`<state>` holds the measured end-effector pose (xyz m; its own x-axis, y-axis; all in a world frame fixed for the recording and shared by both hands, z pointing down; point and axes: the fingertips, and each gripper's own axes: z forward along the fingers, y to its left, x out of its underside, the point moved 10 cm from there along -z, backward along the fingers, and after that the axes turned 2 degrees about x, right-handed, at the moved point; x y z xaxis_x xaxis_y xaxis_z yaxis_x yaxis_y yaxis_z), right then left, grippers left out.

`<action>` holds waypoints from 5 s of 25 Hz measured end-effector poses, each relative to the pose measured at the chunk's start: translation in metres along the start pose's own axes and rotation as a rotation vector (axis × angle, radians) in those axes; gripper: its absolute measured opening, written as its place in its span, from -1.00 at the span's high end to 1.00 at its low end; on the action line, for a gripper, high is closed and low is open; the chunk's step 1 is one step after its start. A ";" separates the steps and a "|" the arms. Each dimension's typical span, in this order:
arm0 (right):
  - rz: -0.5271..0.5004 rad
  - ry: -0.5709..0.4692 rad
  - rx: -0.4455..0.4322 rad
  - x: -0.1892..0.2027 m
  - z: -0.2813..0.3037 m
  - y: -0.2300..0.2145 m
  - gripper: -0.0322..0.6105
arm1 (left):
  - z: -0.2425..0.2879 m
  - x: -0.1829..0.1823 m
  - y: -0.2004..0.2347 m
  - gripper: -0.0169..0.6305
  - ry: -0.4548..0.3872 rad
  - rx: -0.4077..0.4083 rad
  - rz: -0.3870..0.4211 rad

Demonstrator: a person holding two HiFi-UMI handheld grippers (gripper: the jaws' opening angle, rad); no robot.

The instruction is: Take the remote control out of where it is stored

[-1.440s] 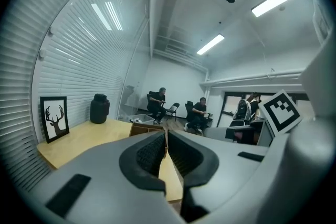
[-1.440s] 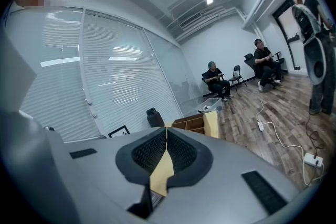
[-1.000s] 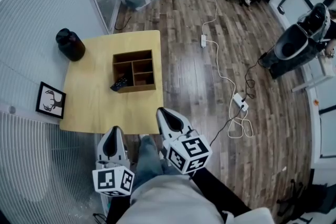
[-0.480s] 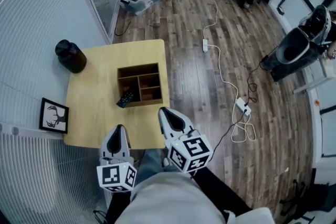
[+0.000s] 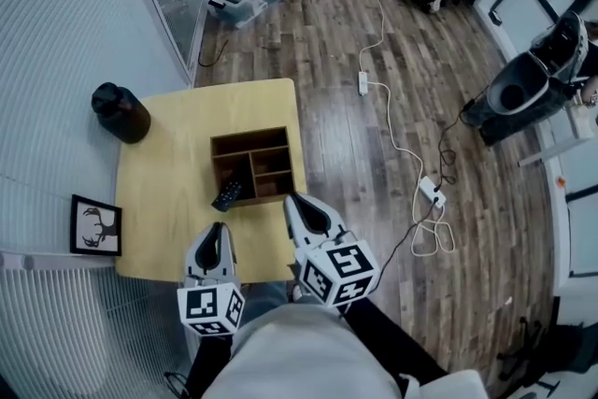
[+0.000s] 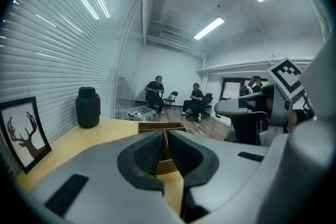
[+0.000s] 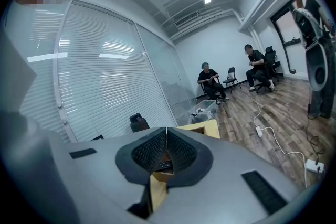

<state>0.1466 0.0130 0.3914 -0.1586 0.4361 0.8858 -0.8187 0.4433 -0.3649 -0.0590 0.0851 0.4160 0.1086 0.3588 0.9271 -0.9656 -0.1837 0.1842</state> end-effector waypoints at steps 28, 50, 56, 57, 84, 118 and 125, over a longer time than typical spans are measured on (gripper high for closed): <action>0.006 0.007 0.030 -0.007 0.062 0.001 0.88 | 0.059 0.019 0.049 0.46 0.129 0.054 0.028; 0.005 0.040 0.023 -0.004 0.083 0.000 0.88 | 0.087 0.044 0.059 0.27 0.258 0.057 0.121; -0.006 0.054 0.032 -0.003 0.085 0.000 0.88 | 0.091 0.053 0.062 0.27 0.291 0.065 0.126; -0.006 0.055 0.032 -0.003 0.085 -0.001 0.88 | 0.092 0.054 0.062 0.27 0.297 0.067 0.126; 0.005 0.050 0.059 -0.003 0.089 -0.004 0.88 | 0.102 0.065 0.067 0.27 0.340 0.081 0.109; -0.002 0.057 0.062 -0.001 0.091 0.004 0.88 | 0.096 0.054 0.069 0.29 0.319 0.105 0.075; -0.003 0.047 0.062 0.001 0.091 0.005 0.88 | 0.093 0.051 0.071 0.29 0.307 0.119 0.064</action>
<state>0.0919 -0.0558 0.4166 -0.1314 0.4721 0.8717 -0.8521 0.3956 -0.3427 -0.0997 0.0050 0.5069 -0.0451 0.5984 0.7999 -0.9318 -0.3138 0.1823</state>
